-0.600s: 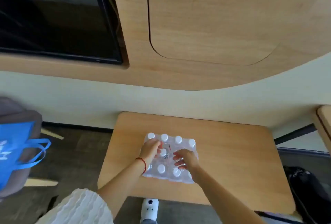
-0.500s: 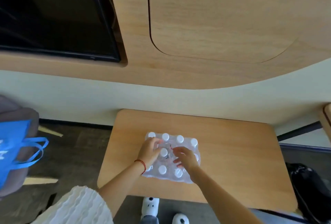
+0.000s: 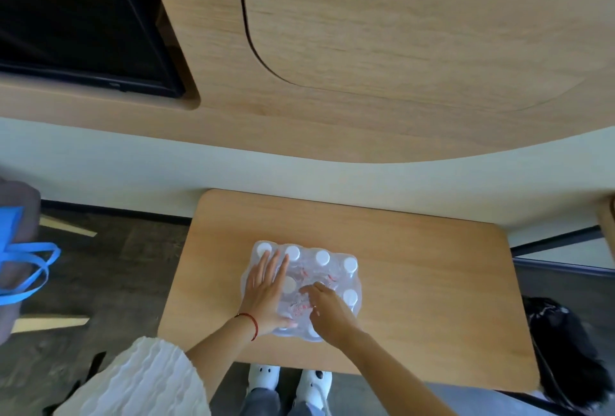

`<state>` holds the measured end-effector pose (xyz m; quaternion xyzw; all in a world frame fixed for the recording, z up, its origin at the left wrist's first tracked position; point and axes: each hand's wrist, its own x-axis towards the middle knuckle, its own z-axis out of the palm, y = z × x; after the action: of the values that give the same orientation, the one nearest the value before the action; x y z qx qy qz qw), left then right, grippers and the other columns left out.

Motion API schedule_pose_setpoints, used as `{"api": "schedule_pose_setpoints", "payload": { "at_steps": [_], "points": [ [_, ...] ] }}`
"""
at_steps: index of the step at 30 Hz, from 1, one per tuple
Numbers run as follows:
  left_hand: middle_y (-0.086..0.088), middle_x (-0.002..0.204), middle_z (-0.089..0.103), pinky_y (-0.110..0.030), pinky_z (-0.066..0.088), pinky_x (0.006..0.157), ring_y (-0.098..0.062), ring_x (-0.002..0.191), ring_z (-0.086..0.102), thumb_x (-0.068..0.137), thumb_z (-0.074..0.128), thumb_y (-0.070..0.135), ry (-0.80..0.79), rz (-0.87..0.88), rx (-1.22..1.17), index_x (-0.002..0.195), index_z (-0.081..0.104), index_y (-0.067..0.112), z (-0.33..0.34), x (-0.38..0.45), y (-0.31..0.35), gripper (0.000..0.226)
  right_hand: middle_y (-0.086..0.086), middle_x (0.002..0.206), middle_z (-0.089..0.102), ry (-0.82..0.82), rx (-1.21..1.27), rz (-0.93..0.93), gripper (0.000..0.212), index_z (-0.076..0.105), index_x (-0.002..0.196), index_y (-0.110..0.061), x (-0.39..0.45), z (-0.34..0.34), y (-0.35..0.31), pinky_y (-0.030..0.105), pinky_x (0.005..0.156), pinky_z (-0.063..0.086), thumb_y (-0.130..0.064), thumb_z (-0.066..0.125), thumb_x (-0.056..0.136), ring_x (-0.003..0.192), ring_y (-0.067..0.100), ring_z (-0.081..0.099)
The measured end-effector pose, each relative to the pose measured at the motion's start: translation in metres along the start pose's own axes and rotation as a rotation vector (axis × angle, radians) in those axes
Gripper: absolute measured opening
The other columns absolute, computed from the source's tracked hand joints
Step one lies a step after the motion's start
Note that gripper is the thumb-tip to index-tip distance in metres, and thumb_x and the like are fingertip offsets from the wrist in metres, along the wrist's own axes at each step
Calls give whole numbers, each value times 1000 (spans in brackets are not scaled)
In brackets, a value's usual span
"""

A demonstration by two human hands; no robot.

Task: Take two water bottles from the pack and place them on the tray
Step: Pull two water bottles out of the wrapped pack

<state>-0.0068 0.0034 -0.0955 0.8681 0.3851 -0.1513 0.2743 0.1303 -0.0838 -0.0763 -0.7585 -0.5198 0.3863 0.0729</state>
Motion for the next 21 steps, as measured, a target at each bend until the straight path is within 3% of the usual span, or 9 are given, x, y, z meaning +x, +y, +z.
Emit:
{"api": "schedule_pose_setpoints", "payload": {
  "at_steps": [3, 5, 9, 12, 15, 17, 21],
  "points": [
    [-6, 157, -26, -50, -8, 117, -25, 135, -35, 69, 69, 57, -10, 9, -7, 145, -20, 22, 0, 0, -2, 122, 18, 95, 65, 152, 154, 25, 36, 66, 99, 3, -25, -8, 19, 22, 66, 39, 16, 44, 73, 79, 24, 57],
    [-3, 156, -27, -55, -4, 116, -27, 140, -30, 67, 69, 59, -22, 1, -14, 144, -21, 24, 0, 1, -3, 124, 19, 83, 64, 184, 209, 73, 35, 66, 84, 8, -44, -12, 37, 21, 61, 37, 21, 40, 66, 76, 21, 54],
    [0, 154, -30, -56, -1, 119, -25, 141, -31, 58, 70, 64, -49, 23, -9, 137, -30, 30, 3, 1, -10, 132, 6, 104, 65, 187, 164, 157, 42, 71, 93, -7, -65, -28, 42, 29, 78, 50, 13, 45, 67, 96, 21, 59],
    [4, 152, -34, -52, -2, 118, -20, 138, -35, 57, 70, 64, -28, 52, -24, 130, -37, 38, 5, 1, -15, 133, 3, 98, 66, 362, 158, 2, 33, 70, 81, -10, -55, -41, 20, 36, 70, 54, 8, 47, 65, 97, 22, 61],
    [12, 145, -41, -51, -2, 118, -16, 137, -36, 56, 66, 69, 32, 80, -73, 130, -39, 42, 12, 0, -20, 130, 6, 110, 62, 278, 41, 3, 24, 61, 108, -14, -23, -35, -7, 36, 75, 53, -12, 50, 87, 97, 24, 62],
    [13, 146, -39, -50, -1, 117, -14, 138, -35, 56, 61, 73, 84, 88, -79, 131, -38, 43, 17, 0, -22, 128, 9, 125, 53, 146, -129, 95, 38, 44, 130, -16, 1, -19, -14, 36, 87, 49, -29, 46, 95, 111, 25, 55],
    [5, 156, -22, -53, 8, 116, -19, 144, -23, 57, 55, 79, 147, 100, -44, 138, -30, 38, 24, 1, -23, 124, 11, 124, 57, 84, -327, 135, 49, 34, 138, -16, 20, 7, -3, 37, 95, 44, -38, 47, 96, 109, 29, 56]
  ]
}}
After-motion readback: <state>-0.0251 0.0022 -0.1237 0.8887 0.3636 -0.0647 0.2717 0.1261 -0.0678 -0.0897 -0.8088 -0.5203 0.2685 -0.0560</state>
